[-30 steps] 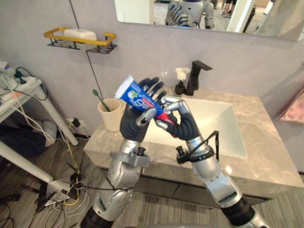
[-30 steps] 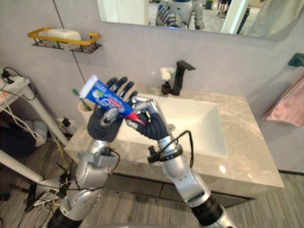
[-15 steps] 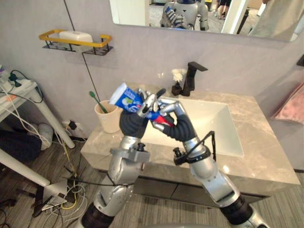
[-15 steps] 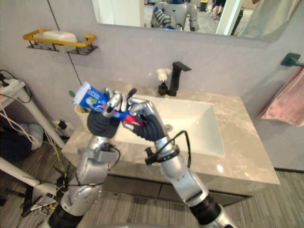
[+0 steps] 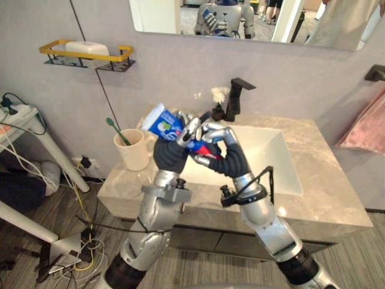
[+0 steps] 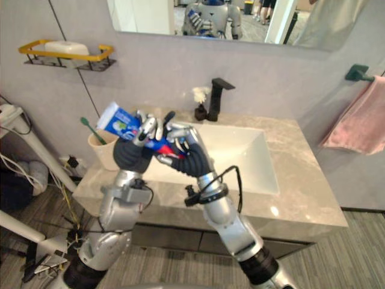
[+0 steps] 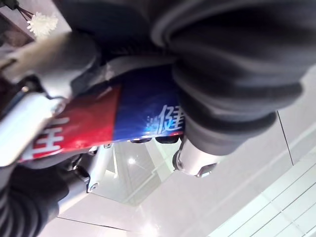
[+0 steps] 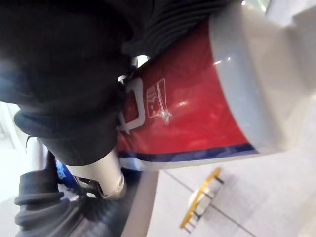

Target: Organize washtable

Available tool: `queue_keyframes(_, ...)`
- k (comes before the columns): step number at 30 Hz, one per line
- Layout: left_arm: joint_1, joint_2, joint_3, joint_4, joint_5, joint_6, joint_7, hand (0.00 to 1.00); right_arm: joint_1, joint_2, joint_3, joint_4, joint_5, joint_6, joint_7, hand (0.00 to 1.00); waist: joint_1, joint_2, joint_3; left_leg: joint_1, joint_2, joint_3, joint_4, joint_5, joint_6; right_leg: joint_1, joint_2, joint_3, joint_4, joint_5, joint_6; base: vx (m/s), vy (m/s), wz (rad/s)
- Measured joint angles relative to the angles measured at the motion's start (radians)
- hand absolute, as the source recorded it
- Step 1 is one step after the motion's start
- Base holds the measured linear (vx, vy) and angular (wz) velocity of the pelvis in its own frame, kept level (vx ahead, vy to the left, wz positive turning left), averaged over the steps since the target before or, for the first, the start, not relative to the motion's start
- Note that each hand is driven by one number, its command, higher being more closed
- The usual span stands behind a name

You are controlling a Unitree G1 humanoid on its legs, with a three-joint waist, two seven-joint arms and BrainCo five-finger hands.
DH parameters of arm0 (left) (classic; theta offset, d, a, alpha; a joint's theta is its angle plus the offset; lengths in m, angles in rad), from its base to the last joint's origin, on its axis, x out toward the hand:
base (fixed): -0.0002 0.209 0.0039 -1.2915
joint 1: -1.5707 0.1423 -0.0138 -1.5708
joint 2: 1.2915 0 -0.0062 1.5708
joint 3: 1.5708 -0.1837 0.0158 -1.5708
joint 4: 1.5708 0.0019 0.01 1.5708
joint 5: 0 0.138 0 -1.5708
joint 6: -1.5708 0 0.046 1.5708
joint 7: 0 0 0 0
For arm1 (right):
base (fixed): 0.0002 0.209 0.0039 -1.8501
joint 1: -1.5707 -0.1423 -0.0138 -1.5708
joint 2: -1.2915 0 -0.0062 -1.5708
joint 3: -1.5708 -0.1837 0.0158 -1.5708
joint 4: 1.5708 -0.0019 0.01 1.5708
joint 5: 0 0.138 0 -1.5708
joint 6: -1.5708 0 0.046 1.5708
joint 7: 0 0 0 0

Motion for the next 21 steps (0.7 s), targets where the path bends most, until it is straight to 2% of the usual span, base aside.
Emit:
queue_keyframes(11,-0.011,-0.033,0.037,0.0,0.012,-0.001,0.001,1.0,0.044,0.023,-0.122,-0.04,0.014,-0.016,-0.037,0.0,-0.004,0.0,0.0,0.008,0.003,0.044,-0.012,0.0,0.0,-0.018,0.001,0.045,0.0,0.012,0.0,-0.02,0.012,-0.12)
queue_keyframes(14,-0.019,-0.037,0.053,0.0,0.012,-0.009,0.001,1.0,0.052,0.026,-0.203,-0.098,0.035,-0.026,-0.053,0.0,-0.006,0.0,0.0,0.017,0.003,0.052,-0.018,-0.001,0.0,-0.017,0.001,0.054,0.0,0.012,0.001,0.0,0.007,-0.09)
queue_keyframes(21,-0.023,-0.036,0.125,0.0,0.015,-0.026,0.002,1.0,0.074,0.053,-0.476,-0.179,0.049,-0.036,-0.153,0.0,-0.026,0.004,0.003,0.029,0.005,0.074,-0.026,-0.002,0.001,-0.017,0.002,0.069,0.0,0.013,0.002,-0.02,-0.001,-0.06)
